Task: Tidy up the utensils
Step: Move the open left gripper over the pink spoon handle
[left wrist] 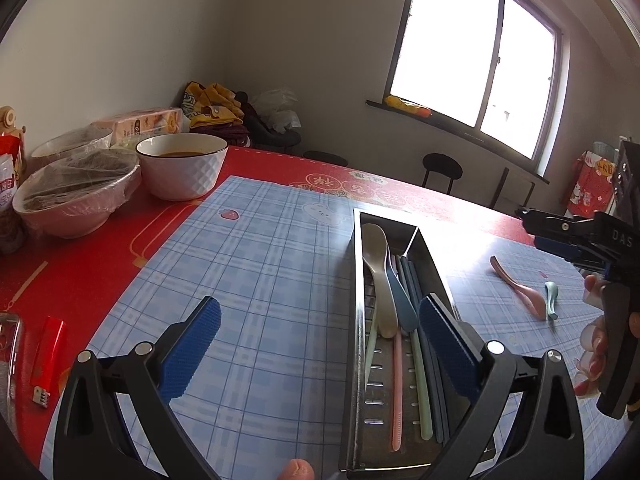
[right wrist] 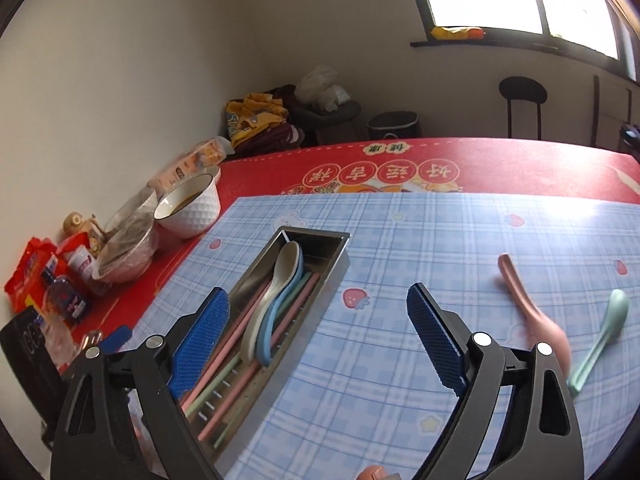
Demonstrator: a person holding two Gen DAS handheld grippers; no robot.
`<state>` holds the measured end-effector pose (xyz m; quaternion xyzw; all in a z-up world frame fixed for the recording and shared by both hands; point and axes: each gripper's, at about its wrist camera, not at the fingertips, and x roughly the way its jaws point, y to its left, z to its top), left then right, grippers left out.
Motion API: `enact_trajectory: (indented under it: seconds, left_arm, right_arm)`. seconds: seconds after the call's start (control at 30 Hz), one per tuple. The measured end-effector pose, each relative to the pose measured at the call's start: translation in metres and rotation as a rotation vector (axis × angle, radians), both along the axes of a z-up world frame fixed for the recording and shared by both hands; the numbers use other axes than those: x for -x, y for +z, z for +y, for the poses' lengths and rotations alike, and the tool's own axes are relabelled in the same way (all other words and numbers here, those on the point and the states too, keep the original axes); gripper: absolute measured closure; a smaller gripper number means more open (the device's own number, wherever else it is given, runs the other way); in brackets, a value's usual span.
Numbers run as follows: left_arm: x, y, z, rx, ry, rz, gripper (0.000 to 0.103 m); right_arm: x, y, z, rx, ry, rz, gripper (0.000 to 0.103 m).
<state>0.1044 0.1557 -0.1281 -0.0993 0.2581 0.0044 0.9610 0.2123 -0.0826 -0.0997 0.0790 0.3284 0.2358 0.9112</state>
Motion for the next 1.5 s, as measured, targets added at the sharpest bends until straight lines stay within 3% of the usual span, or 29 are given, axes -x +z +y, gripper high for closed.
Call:
enact_trajectory:
  seconds: [0.2,0.3,0.47,0.63,0.7,0.8,0.93,1.03,1.27,1.4,1.5]
  left_arm:
    - [0.008,0.008,-0.009,-0.078,0.06,-0.039,0.006]
    - [0.01,0.023,-0.023,-0.124,0.056,-0.008,0.006]
    - [0.007,0.063,-0.07,-0.163,0.0,-0.015,0.006]
    - [-0.027,0.062,-0.148,-0.193,-0.146,0.091,0.006]
    - [-0.045,0.053,-0.178,-0.173,-0.21,0.157,0.008]
    - [-0.076,0.035,-0.217,-0.116,-0.283,0.267,0.028]
    - [-0.119,0.013,-0.249,0.002,-0.311,0.382,0.046]
    - [-0.146,-0.003,-0.269,0.09,-0.33,0.456,0.054]
    - [-0.19,-0.029,-0.294,0.231,-0.296,0.558,0.06]
    - [-0.197,-0.04,-0.301,0.237,-0.28,0.58,0.068]
    - [-0.198,-0.045,-0.304,0.232,-0.263,0.588,0.069]
  right_arm:
    - [0.019,0.0,-0.079,-0.033,-0.045,-0.069,0.015]
    - [0.021,-0.006,-0.118,-0.059,-0.079,-0.058,0.015]
    - [0.006,-0.017,-0.173,-0.066,-0.209,-0.033,0.015]
    - [-0.013,-0.033,-0.202,0.016,-0.337,-0.011,0.015]
    - [-0.017,-0.042,-0.211,0.001,-0.343,-0.001,0.015]
    - [-0.02,-0.056,-0.228,-0.063,-0.343,0.033,0.015]
    - [-0.025,-0.063,-0.251,-0.121,-0.354,0.093,0.015]
    - [-0.025,-0.069,-0.264,-0.122,-0.402,0.139,0.015]
    - [-0.025,-0.081,-0.28,-0.205,-0.445,0.197,0.015]
    - [-0.024,-0.082,-0.279,-0.221,-0.44,0.199,0.015]
    - [-0.023,-0.082,-0.28,-0.223,-0.438,0.201,0.015]
